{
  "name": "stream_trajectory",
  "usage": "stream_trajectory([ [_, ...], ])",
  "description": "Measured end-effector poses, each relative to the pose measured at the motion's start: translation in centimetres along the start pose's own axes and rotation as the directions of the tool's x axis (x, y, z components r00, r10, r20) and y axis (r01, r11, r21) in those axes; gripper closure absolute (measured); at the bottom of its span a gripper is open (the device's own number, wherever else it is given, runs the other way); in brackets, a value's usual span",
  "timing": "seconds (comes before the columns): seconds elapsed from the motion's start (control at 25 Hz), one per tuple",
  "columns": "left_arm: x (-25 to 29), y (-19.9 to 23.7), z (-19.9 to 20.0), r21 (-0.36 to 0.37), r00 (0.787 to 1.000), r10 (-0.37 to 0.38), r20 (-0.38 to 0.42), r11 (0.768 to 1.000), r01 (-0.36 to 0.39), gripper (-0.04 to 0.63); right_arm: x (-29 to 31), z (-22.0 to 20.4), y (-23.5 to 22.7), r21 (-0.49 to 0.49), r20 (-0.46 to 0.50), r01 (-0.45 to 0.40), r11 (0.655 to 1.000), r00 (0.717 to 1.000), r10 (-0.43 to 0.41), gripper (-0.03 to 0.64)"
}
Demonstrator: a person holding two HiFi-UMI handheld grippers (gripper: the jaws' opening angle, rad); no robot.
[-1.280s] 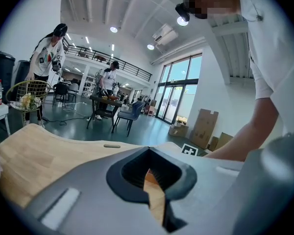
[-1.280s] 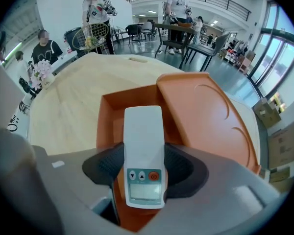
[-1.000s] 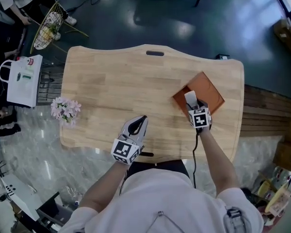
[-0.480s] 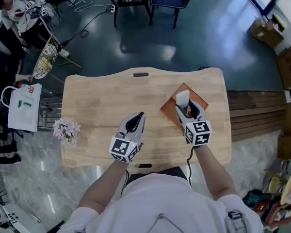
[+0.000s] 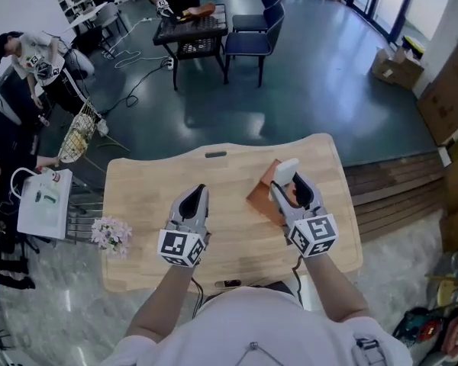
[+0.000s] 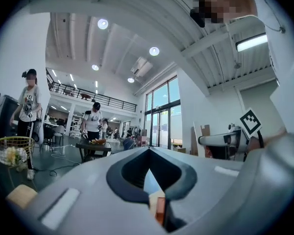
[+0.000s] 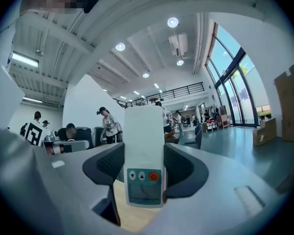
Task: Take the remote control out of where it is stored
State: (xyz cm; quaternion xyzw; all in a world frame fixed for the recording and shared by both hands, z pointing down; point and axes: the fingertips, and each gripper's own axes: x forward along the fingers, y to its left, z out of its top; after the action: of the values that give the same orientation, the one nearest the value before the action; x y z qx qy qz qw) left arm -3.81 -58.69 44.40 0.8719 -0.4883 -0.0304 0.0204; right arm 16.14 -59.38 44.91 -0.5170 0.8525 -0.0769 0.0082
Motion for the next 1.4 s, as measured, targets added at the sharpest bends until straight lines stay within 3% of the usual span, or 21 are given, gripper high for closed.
stream_trajectory([
  [0.32,-1.3,-1.2,2.9,0.041,0.999,-0.009,0.05,0.999,0.007,0.595,-1.2,2.9,2.0,0.002,0.101,-0.034,0.999,0.994,0.034,0.334],
  [1.4,-3.3,-1.7,2.5,0.045,0.999,0.013,0.052,0.999,-0.015,0.595,-1.9,2.9,3.5,-0.05,0.097,-0.047,0.998,0.994,0.052,0.334],
])
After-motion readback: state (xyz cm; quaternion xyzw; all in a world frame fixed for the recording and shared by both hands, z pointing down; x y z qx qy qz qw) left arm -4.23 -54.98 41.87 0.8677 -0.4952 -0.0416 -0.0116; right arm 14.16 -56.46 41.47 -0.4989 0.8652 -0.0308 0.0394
